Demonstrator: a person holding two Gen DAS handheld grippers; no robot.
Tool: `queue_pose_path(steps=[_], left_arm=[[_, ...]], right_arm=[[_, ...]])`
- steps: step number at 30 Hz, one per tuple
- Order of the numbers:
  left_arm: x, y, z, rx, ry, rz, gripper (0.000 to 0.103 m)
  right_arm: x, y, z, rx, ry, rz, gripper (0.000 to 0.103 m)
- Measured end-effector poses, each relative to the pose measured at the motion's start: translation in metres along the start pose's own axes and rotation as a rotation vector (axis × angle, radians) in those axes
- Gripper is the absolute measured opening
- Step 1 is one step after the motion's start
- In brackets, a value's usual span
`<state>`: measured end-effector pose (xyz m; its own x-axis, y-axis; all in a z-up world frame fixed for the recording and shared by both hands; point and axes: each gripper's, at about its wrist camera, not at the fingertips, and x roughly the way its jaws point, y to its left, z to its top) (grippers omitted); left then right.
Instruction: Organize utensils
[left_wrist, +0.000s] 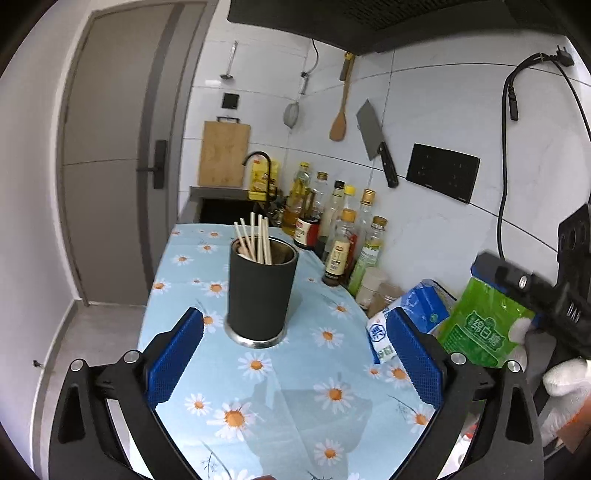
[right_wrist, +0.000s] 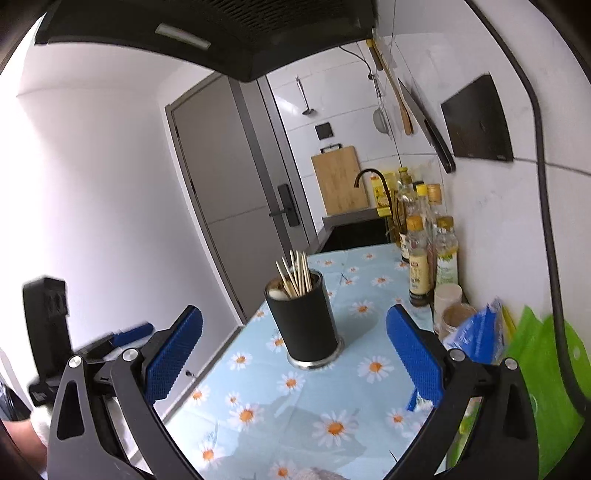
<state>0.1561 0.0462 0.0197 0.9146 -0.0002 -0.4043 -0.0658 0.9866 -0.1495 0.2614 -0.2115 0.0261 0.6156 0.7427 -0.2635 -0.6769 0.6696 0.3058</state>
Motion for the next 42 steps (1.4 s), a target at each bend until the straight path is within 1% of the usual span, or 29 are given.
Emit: queue_pose_path(steps=[2,7,11,12,14,17,19,21,29,32,34,42], left_arm=[[-0.006,-0.003,-0.004,0.012,-0.001,0.017,0.096],[-0.018,-0.008,-0.024,-0.003,-0.001,0.034,0.096],[-0.018,-0.014,-0.044,-0.001,0.049,0.05,0.096],[-0.017,-0.015,-0.048,-0.009,0.071,0.047,0.096],[-0.018,-0.016,-0.054,-0.002,0.09,0.043,0.096],[-0.018,-0.017,-0.063,0.012,0.112,0.048,0.096],[-0.017,-0.016,-0.066,-0.01,0.127,0.05,0.096],[-0.017,-0.016,-0.069,-0.029,0.13,0.054,0.096],[-0.017,-0.029,-0.082,-0.014,0.161,0.074,0.096],[-0.021,-0.029,-0.087,-0.019,0.147,0.093,0.096],[-0.022,-0.028,-0.09,-0.025,0.156,0.099,0.096],[-0.026,-0.03,-0.094,-0.036,0.165,0.113,0.096]], right_arm=[[-0.003,-0.001,-0.01,-0.017,0.016,-0.013,0.099],[-0.011,-0.004,-0.028,-0.022,0.054,-0.015,0.098],[-0.018,-0.001,-0.047,-0.029,0.08,-0.028,0.098],[-0.018,-0.001,-0.049,-0.026,0.089,-0.031,0.098],[-0.021,0.003,-0.055,-0.027,0.107,-0.052,0.098],[-0.027,0.012,-0.057,-0.059,0.1,-0.05,0.098],[-0.028,0.016,-0.059,-0.075,0.1,-0.053,0.098],[-0.028,0.015,-0.061,-0.064,0.106,-0.051,0.098],[-0.025,0.009,-0.078,-0.029,0.149,-0.074,0.098],[-0.027,0.01,-0.083,-0.033,0.147,-0.077,0.098],[-0.027,0.011,-0.087,-0.034,0.148,-0.081,0.098],[-0.024,0.011,-0.098,-0.022,0.18,-0.067,0.098]])
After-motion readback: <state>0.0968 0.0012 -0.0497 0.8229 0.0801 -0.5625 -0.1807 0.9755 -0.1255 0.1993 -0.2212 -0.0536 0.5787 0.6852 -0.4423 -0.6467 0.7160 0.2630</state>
